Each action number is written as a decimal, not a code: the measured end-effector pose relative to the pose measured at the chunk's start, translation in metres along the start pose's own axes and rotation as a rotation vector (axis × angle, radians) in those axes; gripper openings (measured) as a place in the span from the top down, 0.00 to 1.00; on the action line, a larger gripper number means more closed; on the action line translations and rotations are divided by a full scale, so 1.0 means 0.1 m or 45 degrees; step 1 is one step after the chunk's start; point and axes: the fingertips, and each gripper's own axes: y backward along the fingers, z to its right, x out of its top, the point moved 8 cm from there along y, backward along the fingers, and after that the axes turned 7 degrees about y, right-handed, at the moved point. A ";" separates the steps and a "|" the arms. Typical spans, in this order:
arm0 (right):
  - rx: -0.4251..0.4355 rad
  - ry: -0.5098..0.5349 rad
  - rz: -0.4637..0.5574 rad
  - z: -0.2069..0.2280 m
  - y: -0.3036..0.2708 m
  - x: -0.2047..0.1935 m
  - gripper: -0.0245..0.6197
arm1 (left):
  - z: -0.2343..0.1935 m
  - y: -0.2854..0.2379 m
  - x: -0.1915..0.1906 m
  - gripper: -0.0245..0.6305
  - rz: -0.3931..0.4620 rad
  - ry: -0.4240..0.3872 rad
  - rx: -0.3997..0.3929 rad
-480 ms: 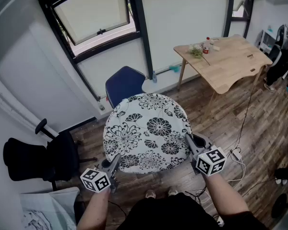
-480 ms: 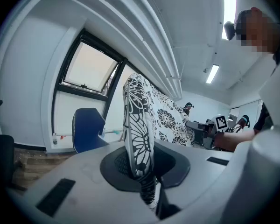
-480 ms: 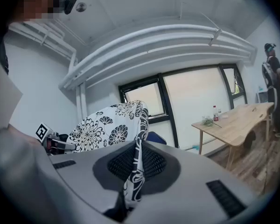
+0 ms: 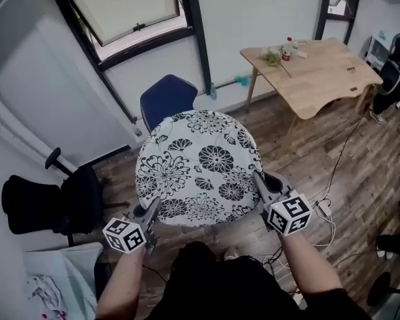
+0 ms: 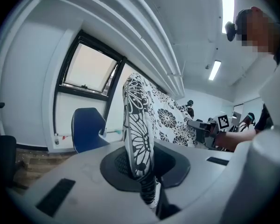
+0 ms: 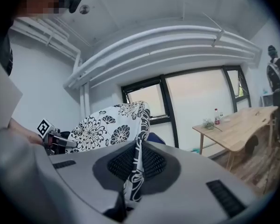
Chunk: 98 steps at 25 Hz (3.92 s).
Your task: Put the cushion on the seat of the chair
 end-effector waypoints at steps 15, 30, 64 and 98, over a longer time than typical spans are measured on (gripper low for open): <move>0.065 -0.094 0.096 0.24 0.01 -0.27 0.91 | 0.16 -0.09 -0.13 0.92 -0.010 -0.045 0.073; 0.101 -0.178 0.274 0.10 0.01 -0.41 0.91 | 0.29 0.17 0.08 0.92 0.015 -0.227 0.145; 0.169 -0.228 0.202 0.14 -0.36 -0.29 0.91 | 0.25 0.10 0.20 0.92 -0.043 -0.217 0.254; 0.113 -0.031 -0.060 0.07 -0.21 -0.07 0.91 | 0.12 -0.32 -0.33 0.92 0.035 -0.047 0.144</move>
